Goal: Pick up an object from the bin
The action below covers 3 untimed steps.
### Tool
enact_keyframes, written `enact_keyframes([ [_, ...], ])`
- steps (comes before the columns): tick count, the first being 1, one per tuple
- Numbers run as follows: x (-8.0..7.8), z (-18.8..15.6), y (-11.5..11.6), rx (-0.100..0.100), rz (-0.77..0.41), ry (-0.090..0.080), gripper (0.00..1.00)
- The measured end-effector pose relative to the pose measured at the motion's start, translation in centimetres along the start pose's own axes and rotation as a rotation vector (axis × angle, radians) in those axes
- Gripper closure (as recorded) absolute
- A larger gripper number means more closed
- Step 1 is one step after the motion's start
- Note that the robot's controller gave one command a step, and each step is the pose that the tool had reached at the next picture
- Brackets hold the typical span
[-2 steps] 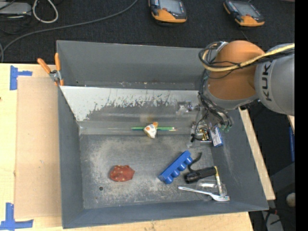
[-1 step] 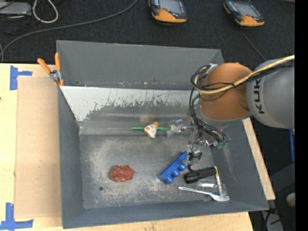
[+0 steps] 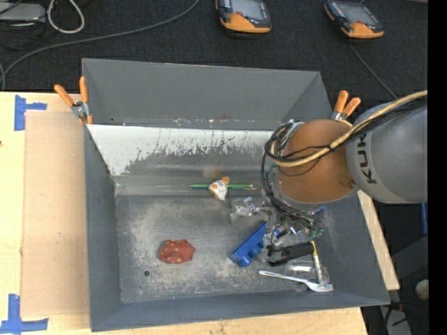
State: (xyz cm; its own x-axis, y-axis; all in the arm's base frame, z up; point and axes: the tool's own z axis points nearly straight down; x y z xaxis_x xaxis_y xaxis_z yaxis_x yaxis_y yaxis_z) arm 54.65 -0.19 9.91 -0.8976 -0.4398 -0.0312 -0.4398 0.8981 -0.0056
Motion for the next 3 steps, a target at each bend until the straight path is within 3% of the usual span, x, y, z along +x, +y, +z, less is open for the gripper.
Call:
enact_keyframes([
  [1, 0.7, 2.9, -1.6, -0.008, -0.588, 0.005, 1.0],
  [2, 0.7, 2.9, -1.6, -0.008, -0.586, 0.005, 1.0],
  [3, 0.1, -3.3, -0.5, -0.012, -0.608, 0.008, 1.0],
])
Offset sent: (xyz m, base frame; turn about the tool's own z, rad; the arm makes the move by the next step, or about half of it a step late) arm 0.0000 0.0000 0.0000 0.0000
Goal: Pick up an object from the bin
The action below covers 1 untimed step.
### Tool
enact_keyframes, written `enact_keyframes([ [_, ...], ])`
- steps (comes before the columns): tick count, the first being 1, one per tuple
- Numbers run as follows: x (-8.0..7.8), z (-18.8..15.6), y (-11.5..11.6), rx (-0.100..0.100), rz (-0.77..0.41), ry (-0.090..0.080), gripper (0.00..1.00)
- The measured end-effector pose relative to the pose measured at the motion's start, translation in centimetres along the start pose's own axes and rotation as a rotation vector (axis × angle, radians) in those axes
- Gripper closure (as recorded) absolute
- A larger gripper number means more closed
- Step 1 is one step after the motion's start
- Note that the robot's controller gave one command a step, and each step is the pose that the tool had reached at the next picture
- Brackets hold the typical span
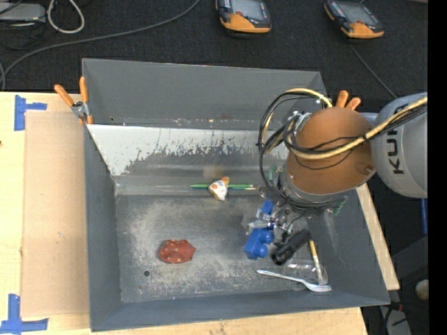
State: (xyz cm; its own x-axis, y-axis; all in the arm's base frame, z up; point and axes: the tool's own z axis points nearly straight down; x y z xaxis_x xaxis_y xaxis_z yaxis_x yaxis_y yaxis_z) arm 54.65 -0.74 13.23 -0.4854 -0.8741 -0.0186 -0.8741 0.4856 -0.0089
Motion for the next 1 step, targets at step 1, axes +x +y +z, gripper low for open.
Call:
enact_keyframes([
  [1, -3.03, -8.94, 1.9, -0.007, 0.017, 0.002, 1.0],
])
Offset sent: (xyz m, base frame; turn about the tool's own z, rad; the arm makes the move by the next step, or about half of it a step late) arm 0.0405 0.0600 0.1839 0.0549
